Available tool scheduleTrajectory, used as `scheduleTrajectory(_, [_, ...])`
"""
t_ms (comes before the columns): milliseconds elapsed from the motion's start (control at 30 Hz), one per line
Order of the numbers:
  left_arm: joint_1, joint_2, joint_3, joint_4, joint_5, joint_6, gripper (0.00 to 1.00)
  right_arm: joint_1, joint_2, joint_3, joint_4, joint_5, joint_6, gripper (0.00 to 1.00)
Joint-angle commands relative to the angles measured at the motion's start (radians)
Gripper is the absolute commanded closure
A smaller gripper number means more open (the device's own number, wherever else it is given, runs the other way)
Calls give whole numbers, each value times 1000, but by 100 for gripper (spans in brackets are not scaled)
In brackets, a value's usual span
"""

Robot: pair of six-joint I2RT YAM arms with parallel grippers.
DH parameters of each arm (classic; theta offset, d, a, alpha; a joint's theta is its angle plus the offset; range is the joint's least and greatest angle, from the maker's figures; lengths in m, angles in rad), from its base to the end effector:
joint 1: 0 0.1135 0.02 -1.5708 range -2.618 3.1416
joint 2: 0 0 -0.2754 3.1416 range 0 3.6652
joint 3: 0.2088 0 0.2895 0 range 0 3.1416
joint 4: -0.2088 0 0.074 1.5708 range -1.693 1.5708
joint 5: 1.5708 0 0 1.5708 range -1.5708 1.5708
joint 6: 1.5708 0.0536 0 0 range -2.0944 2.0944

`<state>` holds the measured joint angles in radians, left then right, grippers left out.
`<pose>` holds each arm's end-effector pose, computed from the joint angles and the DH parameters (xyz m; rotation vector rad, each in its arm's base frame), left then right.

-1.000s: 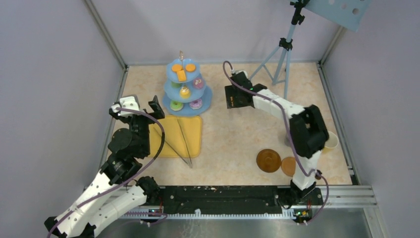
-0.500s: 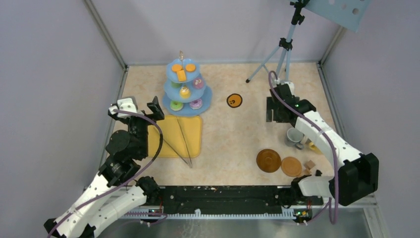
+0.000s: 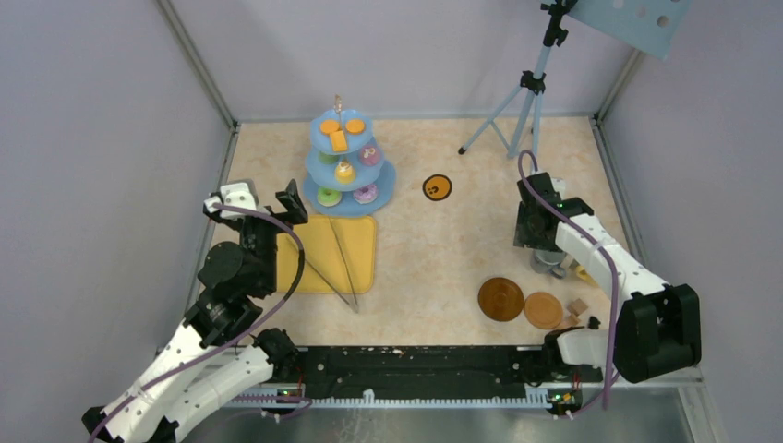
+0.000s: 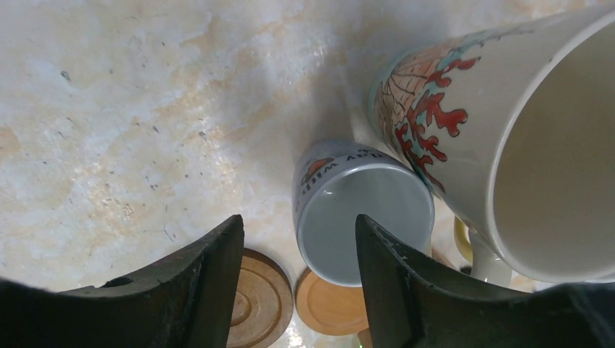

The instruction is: Serve the afternoon tea

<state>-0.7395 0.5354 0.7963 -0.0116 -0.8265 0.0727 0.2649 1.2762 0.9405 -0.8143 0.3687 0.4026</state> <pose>0.1361 -0.0707 0.4123 -0.1505 1.3948 -0.0081 0.2732 0.0541 0.2272 0.2837 2.6005 -0.2776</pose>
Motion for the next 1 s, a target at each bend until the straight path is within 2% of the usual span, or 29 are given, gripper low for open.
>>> scheduleTrajectory(0, [1,14,11,16,21,-14,1,-12,0,-10,15,18,59,45])
scheduleTrajectory(67, [2,18,10,16,23,-13,1,-14,10,-12,24,12,76,49])
scheduleTrajectory(233, [2,22,8,16,21,-13,1,-16,51,-38,82,-48,123,68])
scheduleTrajectory(333, [2,25,9,16,22,-11,1,-15,78,-39,97,-52,169,92])
scheduleTrajectory(400, [2,27,8,16,25,-10,1,-16,98,-26,87,-42,198,99])
scheduleTrajectory(600, [1,30,9,16,29,-10,1,18,100,32,90,-28,229,100])
scheduleTrajectory(800, [2,28,10,16,26,-9,1,122,152,204,153,-29,256,100])
scheduleTrajectory(867, [2,24,10,16,26,-10,1,152,233,287,178,-59,223,100])
scheduleTrajectory(967, [2,18,9,16,22,-11,1,184,353,412,245,-152,57,100])
